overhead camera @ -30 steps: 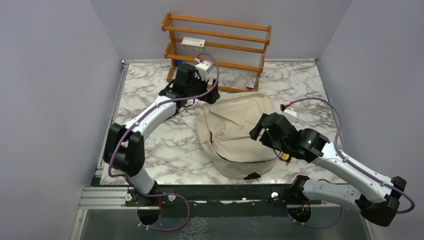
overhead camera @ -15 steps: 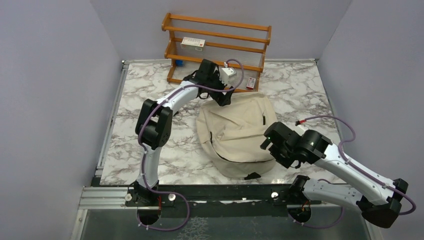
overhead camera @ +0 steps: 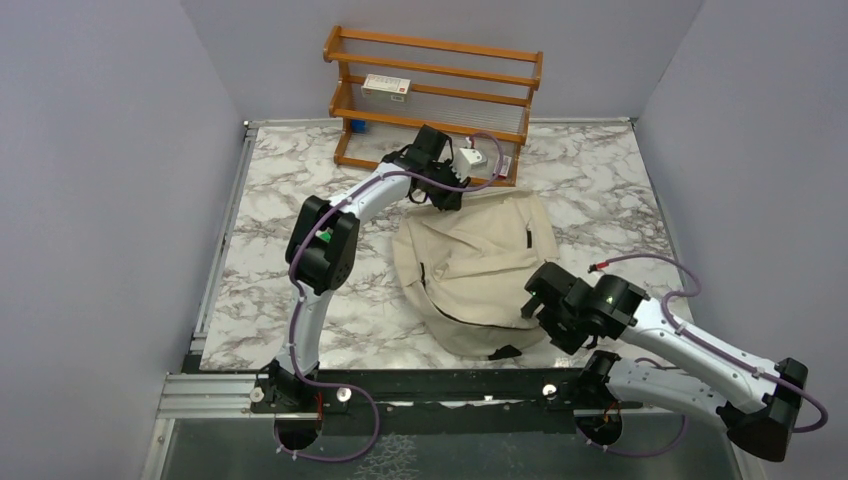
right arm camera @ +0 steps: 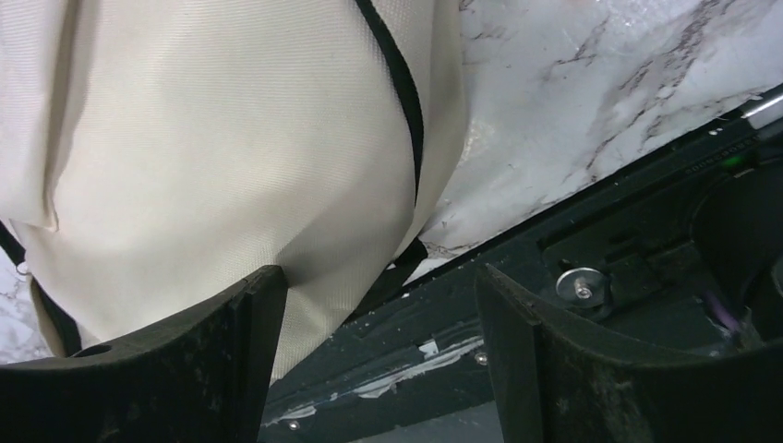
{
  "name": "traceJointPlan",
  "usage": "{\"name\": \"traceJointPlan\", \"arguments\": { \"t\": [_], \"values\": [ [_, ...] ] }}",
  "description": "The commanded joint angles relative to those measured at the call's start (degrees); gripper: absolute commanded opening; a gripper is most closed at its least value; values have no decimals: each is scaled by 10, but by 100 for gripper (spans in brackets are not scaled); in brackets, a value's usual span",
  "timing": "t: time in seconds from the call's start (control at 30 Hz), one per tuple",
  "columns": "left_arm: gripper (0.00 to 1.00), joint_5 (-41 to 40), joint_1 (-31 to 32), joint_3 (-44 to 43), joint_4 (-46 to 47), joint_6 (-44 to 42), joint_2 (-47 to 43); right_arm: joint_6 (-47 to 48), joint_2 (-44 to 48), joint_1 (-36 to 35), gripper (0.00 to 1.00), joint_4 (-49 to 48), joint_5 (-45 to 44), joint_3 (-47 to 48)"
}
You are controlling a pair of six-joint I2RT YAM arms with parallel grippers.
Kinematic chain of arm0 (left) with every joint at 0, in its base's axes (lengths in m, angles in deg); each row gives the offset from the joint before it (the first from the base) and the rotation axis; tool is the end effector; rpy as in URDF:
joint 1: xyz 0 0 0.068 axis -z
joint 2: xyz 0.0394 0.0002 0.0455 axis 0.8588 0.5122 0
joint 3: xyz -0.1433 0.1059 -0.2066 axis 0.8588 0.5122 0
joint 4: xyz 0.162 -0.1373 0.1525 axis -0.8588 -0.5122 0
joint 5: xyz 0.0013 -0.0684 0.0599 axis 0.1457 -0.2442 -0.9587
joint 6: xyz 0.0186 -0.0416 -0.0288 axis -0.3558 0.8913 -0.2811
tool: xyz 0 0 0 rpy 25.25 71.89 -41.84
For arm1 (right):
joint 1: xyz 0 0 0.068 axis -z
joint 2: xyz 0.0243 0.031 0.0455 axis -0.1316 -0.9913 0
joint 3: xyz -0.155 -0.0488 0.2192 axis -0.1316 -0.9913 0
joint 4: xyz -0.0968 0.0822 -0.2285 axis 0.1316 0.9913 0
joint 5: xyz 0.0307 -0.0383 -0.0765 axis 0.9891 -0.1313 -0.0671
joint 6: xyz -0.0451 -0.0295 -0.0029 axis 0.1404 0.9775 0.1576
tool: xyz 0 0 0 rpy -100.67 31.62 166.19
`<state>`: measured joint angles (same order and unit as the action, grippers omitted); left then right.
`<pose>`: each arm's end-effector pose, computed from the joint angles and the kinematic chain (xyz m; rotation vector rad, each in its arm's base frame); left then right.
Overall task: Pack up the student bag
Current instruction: Zip the student bag at the center of the board, then adjust the student bag at the center of the board.
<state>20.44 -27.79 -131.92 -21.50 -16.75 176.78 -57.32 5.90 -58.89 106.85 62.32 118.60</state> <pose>0.4095 -0.2702 0.2151 1.2834 2.0390 -0.6917 0.0873 0.0909 0.2532 1.0373 2.5530 0.1808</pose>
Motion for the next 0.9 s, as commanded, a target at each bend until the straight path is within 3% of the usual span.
{"name": "traceJointPlan", "arguments": {
  "t": [0.0,0.1,0.27,0.4,0.63,0.87],
  "values": [
    [8,59,10,11,-35,6,0,-31,18,-2,78,-87,-16,-50],
    [0,73,10,20,-35,13,-10,-41,30,-2,74,-159,-39,-97],
    [0,76,9,41,-30,24,-34,-40,42,-3,60,-241,-72,-143],
    [0,75,10,59,-23,33,-52,-39,55,-2,44,-250,-99,-145],
    [0,60,9,79,-10,58,-79,-26,109,-2,2,-217,-137,-131],
    [0,26,1,60,-10,121,-130,160,203,-2,1,-265,-168,-49]
  ]
}}
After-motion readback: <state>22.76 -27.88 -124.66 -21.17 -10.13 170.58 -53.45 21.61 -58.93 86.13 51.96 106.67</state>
